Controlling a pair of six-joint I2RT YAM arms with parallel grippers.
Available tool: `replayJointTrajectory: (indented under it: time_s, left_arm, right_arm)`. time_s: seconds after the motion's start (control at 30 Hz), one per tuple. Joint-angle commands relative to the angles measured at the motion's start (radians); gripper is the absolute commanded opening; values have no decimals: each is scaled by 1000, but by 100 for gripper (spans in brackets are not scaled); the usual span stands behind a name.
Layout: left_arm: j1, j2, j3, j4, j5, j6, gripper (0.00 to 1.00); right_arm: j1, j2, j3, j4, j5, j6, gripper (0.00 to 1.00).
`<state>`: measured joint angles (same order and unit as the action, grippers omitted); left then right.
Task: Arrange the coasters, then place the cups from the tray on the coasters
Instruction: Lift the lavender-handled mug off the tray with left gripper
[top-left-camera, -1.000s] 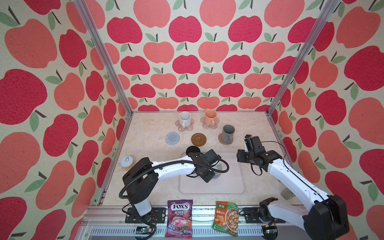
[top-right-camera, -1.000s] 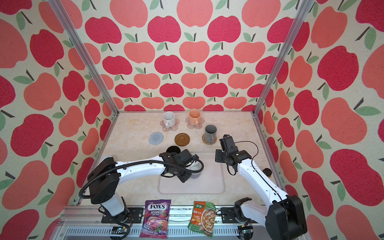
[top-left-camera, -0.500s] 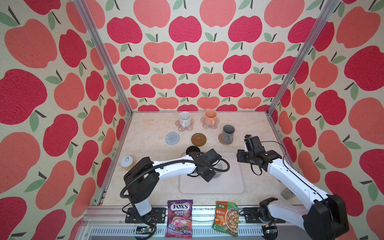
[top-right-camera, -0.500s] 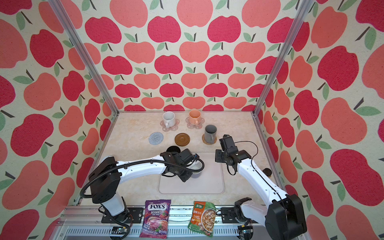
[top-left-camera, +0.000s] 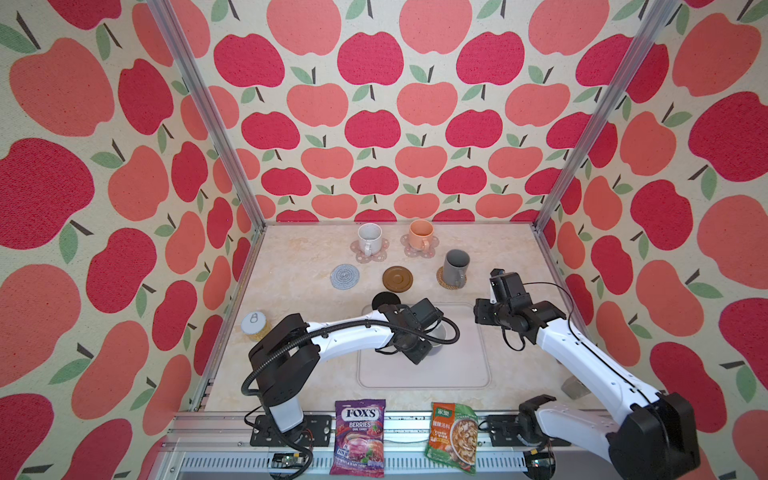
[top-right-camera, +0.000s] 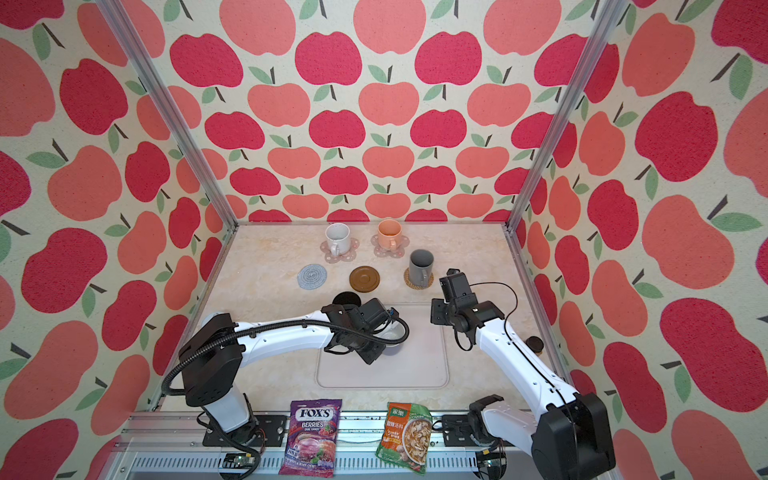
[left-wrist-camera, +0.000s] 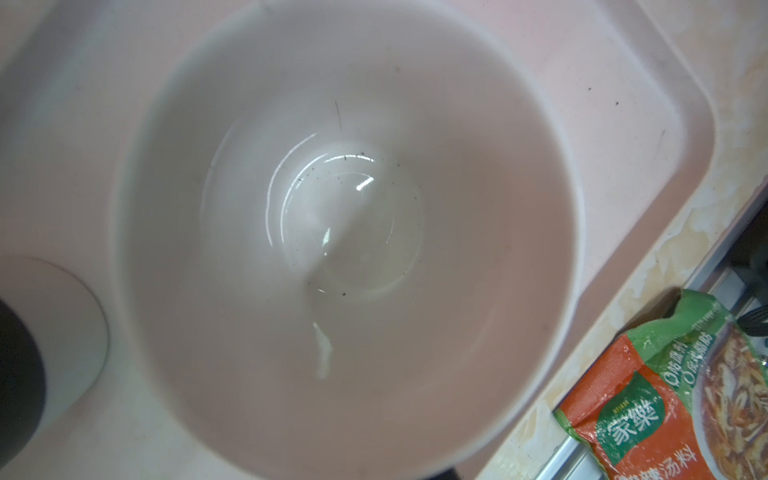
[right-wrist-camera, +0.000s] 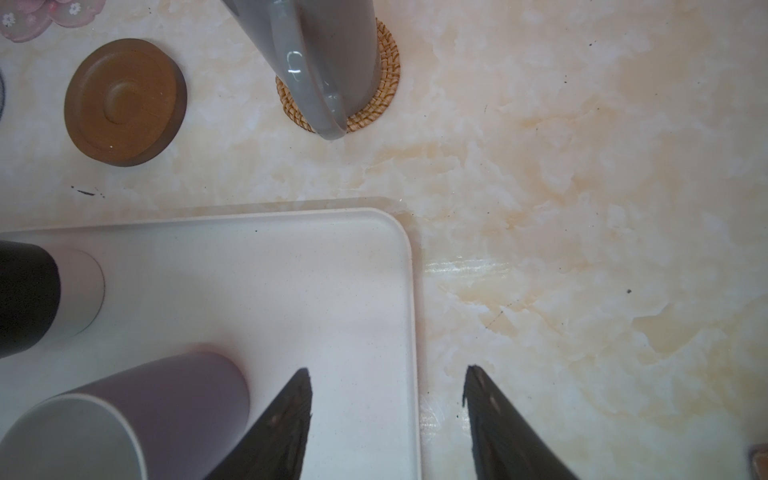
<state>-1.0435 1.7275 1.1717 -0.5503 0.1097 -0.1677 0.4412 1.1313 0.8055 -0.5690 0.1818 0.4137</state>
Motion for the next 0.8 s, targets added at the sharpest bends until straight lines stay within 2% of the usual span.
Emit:
replayJointTrajectory:
  time_s: [0.0, 0.47, 0.77]
  left_arm:
    - [-8, -50, 38, -33, -50, -6, 0]
    - [-22, -151, 80, -72, -101, -15, 0]
    - [-21, -244, 82, -83, -216, -31, 0]
  right_arm:
    - [-2, -11, 0, -6, -8, -14, 62]
    - [-4, -18, -2, -6, -15, -18, 62]
    - [-7, -19, 1, -6, -16, -23, 62]
